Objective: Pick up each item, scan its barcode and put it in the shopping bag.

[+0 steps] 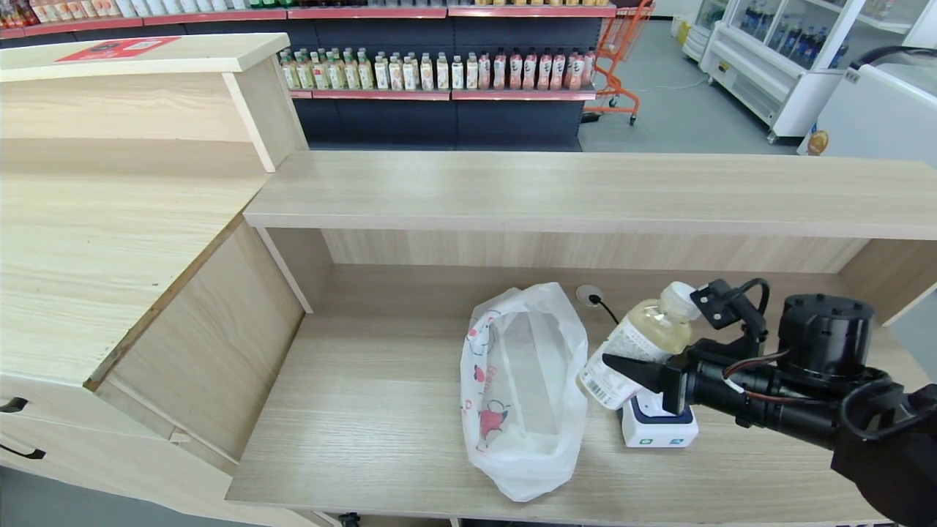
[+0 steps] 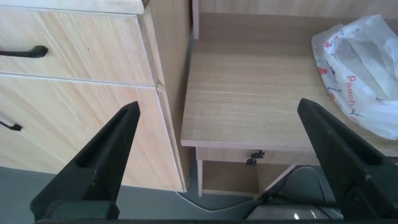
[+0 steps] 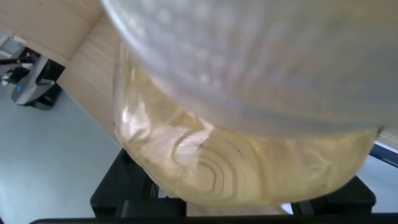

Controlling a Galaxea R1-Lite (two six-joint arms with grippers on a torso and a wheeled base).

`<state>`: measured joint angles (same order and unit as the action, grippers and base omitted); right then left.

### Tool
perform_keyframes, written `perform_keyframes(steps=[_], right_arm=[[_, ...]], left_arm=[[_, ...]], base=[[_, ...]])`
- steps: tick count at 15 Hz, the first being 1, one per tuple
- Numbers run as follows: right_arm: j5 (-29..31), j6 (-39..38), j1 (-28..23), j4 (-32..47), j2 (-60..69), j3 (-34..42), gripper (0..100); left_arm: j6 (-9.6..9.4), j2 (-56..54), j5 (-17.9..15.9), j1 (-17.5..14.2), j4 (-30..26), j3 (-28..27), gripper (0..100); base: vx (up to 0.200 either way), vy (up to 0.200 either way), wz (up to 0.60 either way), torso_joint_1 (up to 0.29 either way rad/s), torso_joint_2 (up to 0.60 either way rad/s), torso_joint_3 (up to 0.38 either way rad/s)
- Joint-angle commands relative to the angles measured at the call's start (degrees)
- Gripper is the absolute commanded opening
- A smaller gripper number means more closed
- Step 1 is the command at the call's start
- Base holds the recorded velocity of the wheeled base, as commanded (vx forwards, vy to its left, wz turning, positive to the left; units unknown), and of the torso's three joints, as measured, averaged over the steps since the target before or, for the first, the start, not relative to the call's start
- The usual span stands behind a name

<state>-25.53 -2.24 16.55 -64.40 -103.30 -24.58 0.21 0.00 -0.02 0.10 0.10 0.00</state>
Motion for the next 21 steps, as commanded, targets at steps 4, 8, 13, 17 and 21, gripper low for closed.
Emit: perform_keyframes(steps=[4, 8, 13, 17, 21], right_arm=[[1.8, 0.31, 4.01, -8.81, -11.13, -0.03, 0], [1.97, 3.03, 7.09, -22.78, -22.82, -1.26, 0], [2.15, 12.88, 9.64, -25.6, -33.1, -9.7, 0], [2.15, 19.21, 10.43, -25.42, -37.15, -14.18, 0], [2.06, 18.77, 10.87, -25.6, -37.32, -14.8, 100]], left_arm=[[0.06, 0.09, 0.02, -0.01, -0.01, 0.0, 100], [0.06, 0.09, 0.02, -0.01, -0.01, 0.0, 100], [0.06, 0.09, 0.02, 0.08, -0.01, 0.0, 100], [0.06, 0.09, 0.02, 0.08, -0.01, 0.0, 100], [0.06, 0.09, 0.02, 0.08, -0.01, 0.0, 100]], base=[[0.0, 0.0, 0.0, 0.0, 0.0, 0.0], [0.0, 0.0, 0.0, 0.0, 0.0, 0.0], [0.0, 0.0, 0.0, 0.0, 0.0, 0.0], [0.0, 0.0, 0.0, 0.0, 0.0, 0.0], [0.0, 0.0, 0.0, 0.0, 0.0, 0.0]])
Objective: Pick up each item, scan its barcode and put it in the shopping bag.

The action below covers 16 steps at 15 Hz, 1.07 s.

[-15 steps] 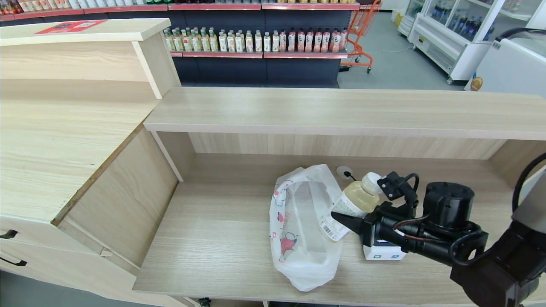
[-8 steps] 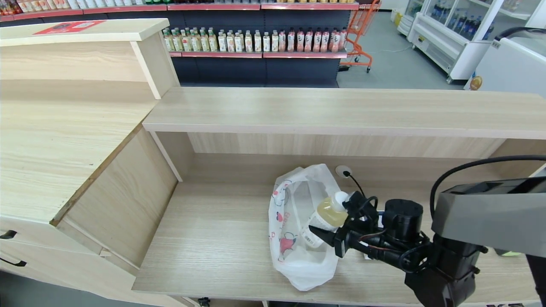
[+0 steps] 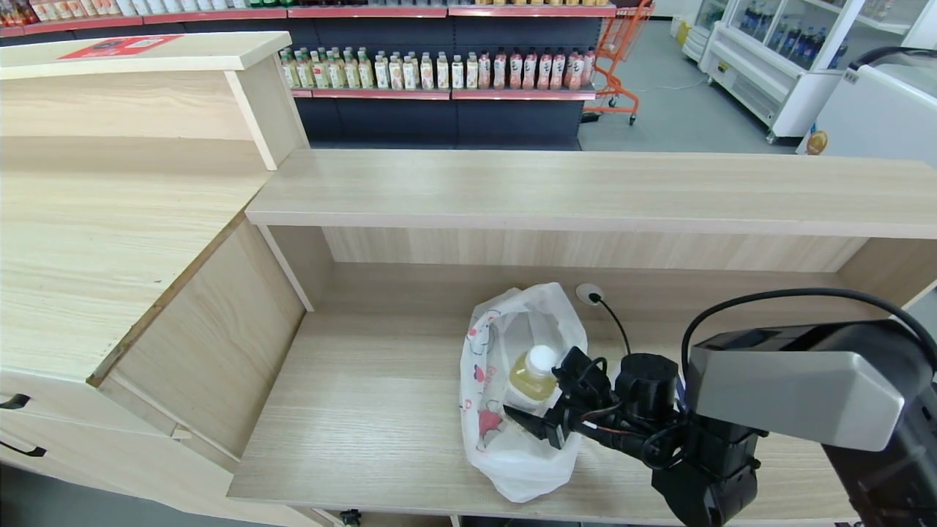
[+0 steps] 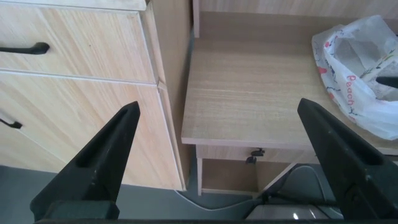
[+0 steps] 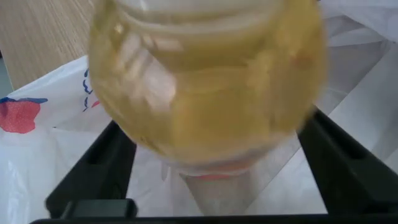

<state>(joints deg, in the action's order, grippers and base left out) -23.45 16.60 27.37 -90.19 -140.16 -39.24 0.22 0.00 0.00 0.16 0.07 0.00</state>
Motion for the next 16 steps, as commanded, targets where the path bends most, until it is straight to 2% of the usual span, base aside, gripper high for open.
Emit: perform_keyframes(steps=[1, 5, 8, 13, 16], right_arm=[[-0.01, -1.13, -0.03, 0.19, -0.03, -0.05, 100], [0.25, -11.68, -0.12, 1.42, 7.09, 0.22, 100], [3.42, -18.27, -2.76, 11.0, 16.14, 1.45, 100], [3.42, -21.79, -11.37, 18.47, 25.11, 4.7, 100], [3.24, -23.55, -12.87, 20.75, 29.94, 8.57, 100]], left_arm=[[0.04, 0.09, 0.0, 0.02, 0.01, 0.0, 100], [0.04, 0.09, 0.0, 0.02, 0.01, 0.0, 100], [0.04, 0.09, 0.0, 0.02, 0.01, 0.0, 100], [0.04, 0.09, 0.0, 0.02, 0.01, 0.0, 100], [0.04, 0.09, 0.0, 0.02, 0.01, 0.0, 100]], base=[[0.0, 0.0, 0.0, 0.0, 0.0, 0.0], [0.0, 0.0, 0.0, 0.0, 0.0, 0.0], [0.0, 0.0, 0.0, 0.0, 0.0, 0.0], [0.0, 0.0, 0.0, 0.0, 0.0, 0.0], [0.0, 0.0, 0.0, 0.0, 0.0, 0.0]])
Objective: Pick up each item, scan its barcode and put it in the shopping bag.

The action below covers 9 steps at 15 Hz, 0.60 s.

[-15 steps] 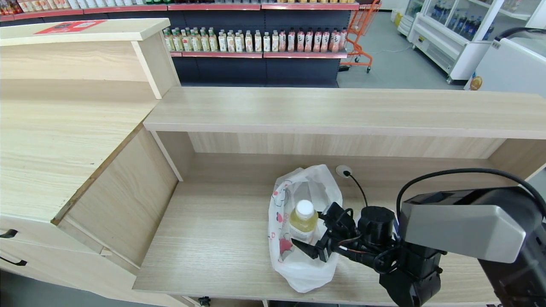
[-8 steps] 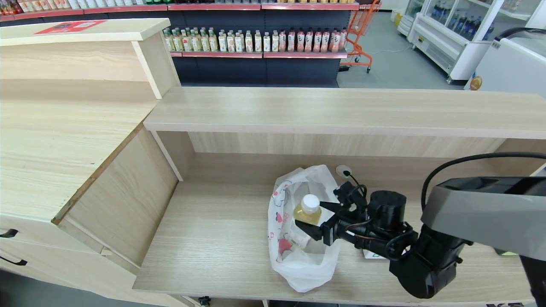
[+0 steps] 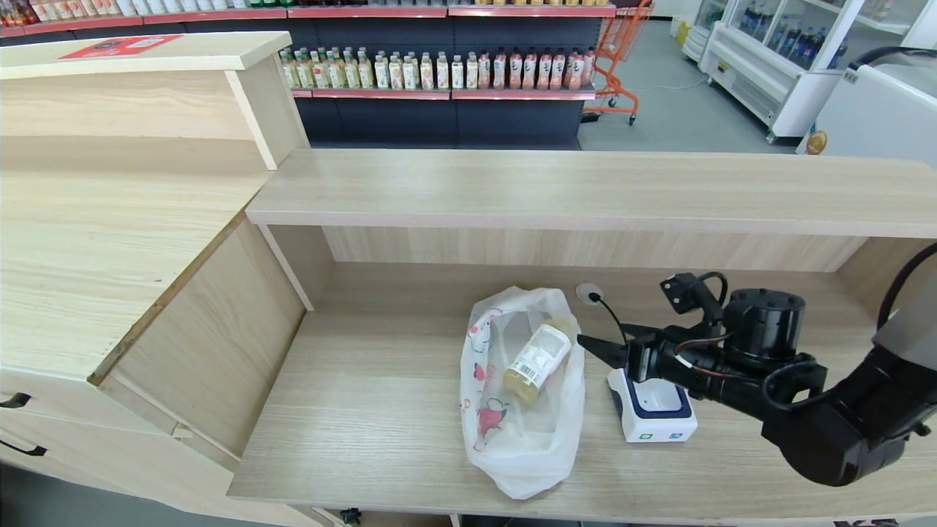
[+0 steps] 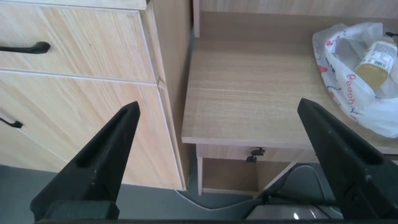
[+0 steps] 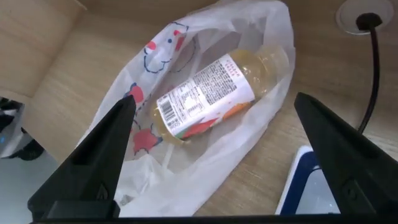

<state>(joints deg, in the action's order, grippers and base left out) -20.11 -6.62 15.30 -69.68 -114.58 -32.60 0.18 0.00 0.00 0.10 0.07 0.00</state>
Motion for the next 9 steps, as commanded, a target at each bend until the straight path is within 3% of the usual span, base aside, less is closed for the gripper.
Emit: perform_keyframes(steps=[1, 4, 5, 7, 8, 9], right_arm=[[-0.1, -0.41, -0.71, -0.02, 4.89, 2.19, 100], [-0.1, -1.2, -1.59, 0.16, 8.85, 2.19, 100], [-0.01, -0.94, -4.22, 1.65, 13.51, 2.45, 100], [0.43, 2.05, -9.41, 11.06, 21.85, 3.42, 100], [2.71, 6.62, -15.83, 24.95, 30.12, 3.77, 100], [5.44, 6.8, -18.9, 33.47, 34.77, 3.24, 100]], left_arm=[[-0.01, 0.09, 0.0, -0.01, 0.01, 0.0, 100], [0.08, 0.09, 0.0, 0.08, 0.01, 0.0, 100], [0.08, 0.09, 0.0, 0.08, 0.01, 0.0, 100], [0.08, 0.09, 0.0, 0.08, 0.01, 0.0, 100], [0.08, 0.0, 0.0, -0.01, 0.01, 0.0, 100], [0.08, 0.09, 0.0, 0.08, 0.01, 0.0, 100]], base=[[0.0, 0.0, 0.0, 0.0, 0.0, 0.0], [0.0, 0.0, 0.0, 0.0, 0.0, 0.0], [0.0, 0.0, 0.0, 0.0, 0.0, 0.0], [0.0, 0.0, 0.0, 0.0, 0.0, 0.0], [0.0, 0.0, 0.0, 0.0, 0.0, 0.0], [0.0, 0.0, 0.0, 0.0, 0.0, 0.0]])
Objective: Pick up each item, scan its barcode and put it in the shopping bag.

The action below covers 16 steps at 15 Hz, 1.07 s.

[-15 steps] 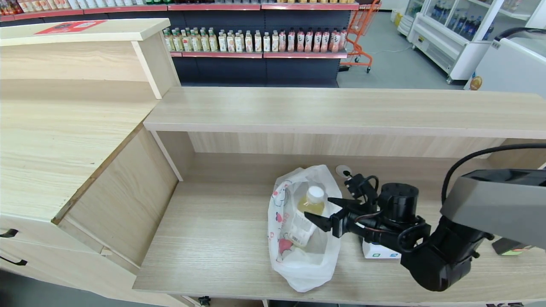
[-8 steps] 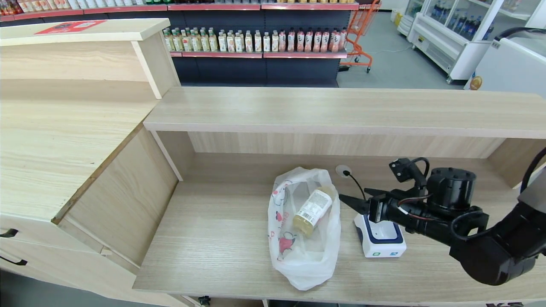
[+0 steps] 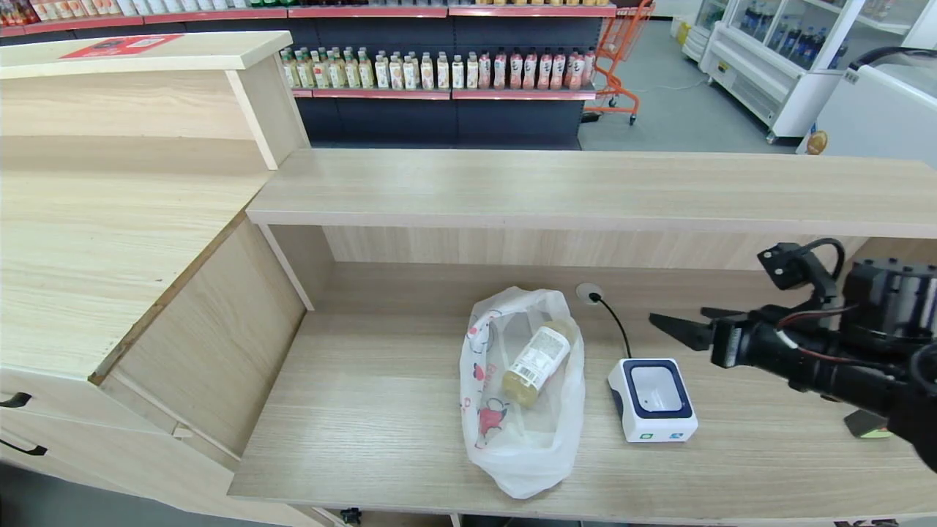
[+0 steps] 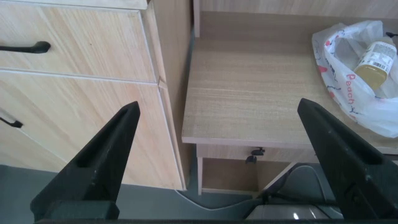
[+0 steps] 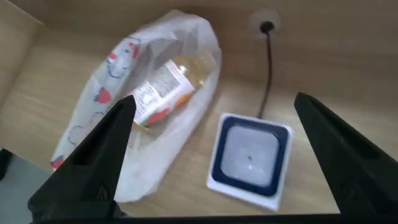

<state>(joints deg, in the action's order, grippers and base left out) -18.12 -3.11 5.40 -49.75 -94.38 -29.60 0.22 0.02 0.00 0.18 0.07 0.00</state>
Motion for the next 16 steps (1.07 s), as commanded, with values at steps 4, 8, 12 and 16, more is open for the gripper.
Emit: perform_keyframes(steps=[4, 8, 12, 16], right_arm=[[4.93, 3.9, -19.2, 26.11, 25.12, 2.88, 100], [4.93, 3.81, -22.45, 26.63, 35.93, 11.49, 100], [5.02, 3.81, -22.54, 32.79, 43.67, 12.64, 100], [5.02, 3.99, -22.63, 35.95, 46.3, 12.11, 100]], left_arm=[[0.04, 0.06, 0.0, -0.09, 0.01, 0.0, 100], [0.04, 0.06, 0.0, -0.09, 0.01, 0.0, 100], [-0.04, 0.06, 0.0, -0.01, 0.01, 0.0, 100], [-0.4, -0.02, 0.0, -0.01, 0.01, 0.0, 100]], base=[[0.0, 0.0, 0.0, 0.0, 0.0, 0.0], [0.0, 0.0, 0.0, 0.0, 0.0, 0.0], [0.0, 0.0, 0.0, 0.0, 0.0, 0.0], [0.0, -0.2, 0.0, -0.002, 0.0, 0.002]])
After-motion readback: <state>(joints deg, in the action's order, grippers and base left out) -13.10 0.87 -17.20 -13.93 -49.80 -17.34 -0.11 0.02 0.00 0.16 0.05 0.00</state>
